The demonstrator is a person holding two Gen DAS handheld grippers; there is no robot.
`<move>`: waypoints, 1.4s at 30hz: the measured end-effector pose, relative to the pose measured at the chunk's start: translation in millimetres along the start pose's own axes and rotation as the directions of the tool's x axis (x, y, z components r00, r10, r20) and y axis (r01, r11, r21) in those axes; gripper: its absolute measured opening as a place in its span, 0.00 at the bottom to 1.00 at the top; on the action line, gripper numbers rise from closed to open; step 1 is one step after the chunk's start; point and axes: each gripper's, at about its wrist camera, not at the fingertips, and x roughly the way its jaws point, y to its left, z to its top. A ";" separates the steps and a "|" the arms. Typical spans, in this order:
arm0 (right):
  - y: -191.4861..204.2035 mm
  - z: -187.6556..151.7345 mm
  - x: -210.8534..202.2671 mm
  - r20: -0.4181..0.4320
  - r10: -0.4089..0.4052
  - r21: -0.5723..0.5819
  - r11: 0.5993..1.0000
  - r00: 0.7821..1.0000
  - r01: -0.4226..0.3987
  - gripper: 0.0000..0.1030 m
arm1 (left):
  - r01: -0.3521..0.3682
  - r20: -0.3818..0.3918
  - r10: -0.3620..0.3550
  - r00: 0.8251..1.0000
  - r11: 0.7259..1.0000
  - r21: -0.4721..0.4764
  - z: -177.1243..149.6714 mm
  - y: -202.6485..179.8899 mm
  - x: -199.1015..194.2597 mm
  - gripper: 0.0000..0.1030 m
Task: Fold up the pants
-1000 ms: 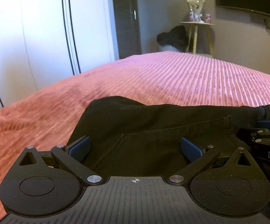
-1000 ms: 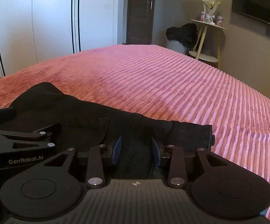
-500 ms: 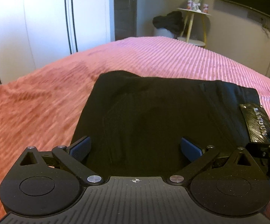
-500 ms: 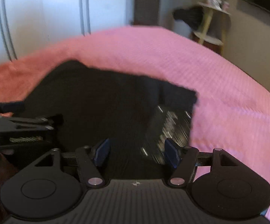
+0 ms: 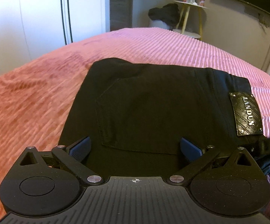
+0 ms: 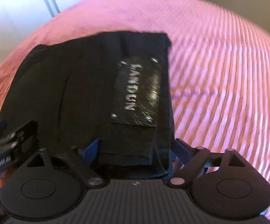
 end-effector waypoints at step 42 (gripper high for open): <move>-149.1 23.4 23.4 0.181 0.549 0.439 0.697 0.816 -0.567 0.77 | 0.453 0.045 -0.583 0.811 0.578 -0.679 14.0 154.9 88.1 1.00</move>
